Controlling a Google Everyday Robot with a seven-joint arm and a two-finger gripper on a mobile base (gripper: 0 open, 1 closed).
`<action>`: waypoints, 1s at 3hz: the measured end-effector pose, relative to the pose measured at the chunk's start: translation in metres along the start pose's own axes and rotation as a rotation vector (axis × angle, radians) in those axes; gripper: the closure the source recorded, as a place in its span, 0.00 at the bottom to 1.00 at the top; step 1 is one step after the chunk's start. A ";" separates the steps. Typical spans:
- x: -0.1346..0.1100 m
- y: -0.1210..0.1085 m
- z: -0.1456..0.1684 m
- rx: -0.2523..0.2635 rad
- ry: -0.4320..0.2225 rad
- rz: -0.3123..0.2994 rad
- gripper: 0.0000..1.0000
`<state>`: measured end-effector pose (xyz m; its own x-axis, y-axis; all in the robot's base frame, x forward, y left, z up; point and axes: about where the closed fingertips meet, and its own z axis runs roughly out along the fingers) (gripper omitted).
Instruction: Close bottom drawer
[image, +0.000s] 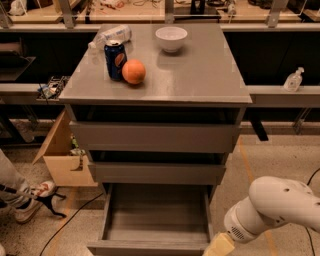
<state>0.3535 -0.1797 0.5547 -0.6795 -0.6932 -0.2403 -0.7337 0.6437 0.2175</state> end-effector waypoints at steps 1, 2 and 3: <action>0.006 0.002 0.037 -0.015 -0.082 0.044 0.00; 0.005 -0.002 0.072 -0.041 -0.164 0.076 0.00; 0.005 -0.002 0.072 -0.041 -0.164 0.076 0.00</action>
Offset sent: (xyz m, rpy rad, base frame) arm 0.0066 0.0268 -0.0986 0.2312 -0.0892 -0.1406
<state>0.3521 -0.1610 0.4852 -0.7254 -0.5791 -0.3722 -0.6824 0.6758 0.2786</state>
